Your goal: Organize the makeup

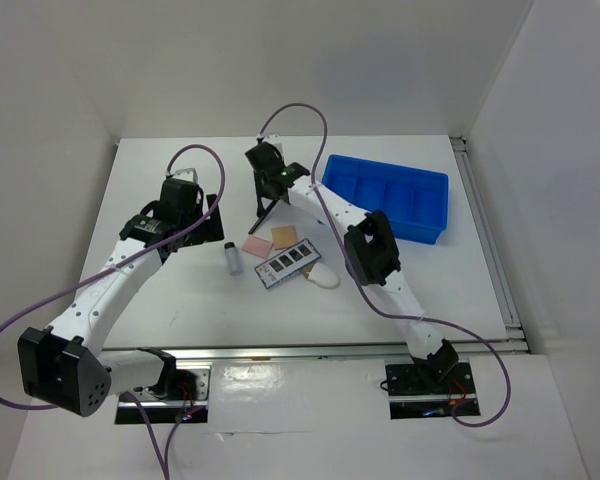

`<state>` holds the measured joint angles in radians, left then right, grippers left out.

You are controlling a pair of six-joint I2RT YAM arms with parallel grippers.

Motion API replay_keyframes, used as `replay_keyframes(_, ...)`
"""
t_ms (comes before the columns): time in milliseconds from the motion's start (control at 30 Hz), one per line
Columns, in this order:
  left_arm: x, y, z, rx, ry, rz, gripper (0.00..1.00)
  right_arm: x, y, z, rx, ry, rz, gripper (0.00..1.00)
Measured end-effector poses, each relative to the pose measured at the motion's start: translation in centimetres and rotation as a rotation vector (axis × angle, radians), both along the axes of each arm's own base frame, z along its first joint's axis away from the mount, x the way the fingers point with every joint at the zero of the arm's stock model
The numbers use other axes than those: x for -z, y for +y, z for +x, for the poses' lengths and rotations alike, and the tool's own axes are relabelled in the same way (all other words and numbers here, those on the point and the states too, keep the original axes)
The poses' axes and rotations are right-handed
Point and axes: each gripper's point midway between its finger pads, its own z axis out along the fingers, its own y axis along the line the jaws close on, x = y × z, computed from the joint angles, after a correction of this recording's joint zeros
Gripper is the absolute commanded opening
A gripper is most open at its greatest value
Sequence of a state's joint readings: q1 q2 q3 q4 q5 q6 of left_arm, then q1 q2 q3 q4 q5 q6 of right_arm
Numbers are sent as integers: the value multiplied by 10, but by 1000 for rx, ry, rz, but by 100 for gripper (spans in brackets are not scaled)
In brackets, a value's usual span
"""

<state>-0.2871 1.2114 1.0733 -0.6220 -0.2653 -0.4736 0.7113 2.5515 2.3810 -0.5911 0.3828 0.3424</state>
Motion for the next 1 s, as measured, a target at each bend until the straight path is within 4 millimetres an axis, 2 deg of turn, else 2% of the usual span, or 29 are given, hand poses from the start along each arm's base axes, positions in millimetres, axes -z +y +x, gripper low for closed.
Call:
replay_keyframes(200, 0, 0, 0, 1, 0, -1, 100, -75, -7, -8, -1, -86, 74, 40)
replay_keyframes(300, 0, 0, 0, 1, 0, -1, 100, -96, -11, -14, -2, -104, 94, 40)
replay_keyframes(367, 0, 0, 0, 1, 0, -1, 100, -101, -13, -19, -8, -102, 104, 40)
replay_keyframes(467, 0, 0, 0, 1, 0, -1, 100, -87, -16, -33, -34, -51, 97, 38)
replay_keyframes(633, 0, 0, 0, 2, 1, -2, 100, -36, -28, -70, -91, 106, 51, 38)
replay_keyframes(700, 0, -1, 0, 4, 1, -3, 100, -17, -31, -83, -107, 169, 41, 46)
replay_keyframes(733, 0, -2, 0, 6, 1, -3, 100, -10, -32, -89, -111, 194, 38, 57)
replay_keyframes(767, 0, -3, -1, 9, 1, -5, 100, -3, -35, -94, -111, 218, 33, 60)
replay_keyframes(867, 0, -5, -1, 16, 3, -7, 100, 9, -38, -105, -112, 267, 29, 77)
replay_keyframes(1000, 3, -6, -1, 19, 11, -7, 100, 5, -36, -105, -111, 271, 40, 79)
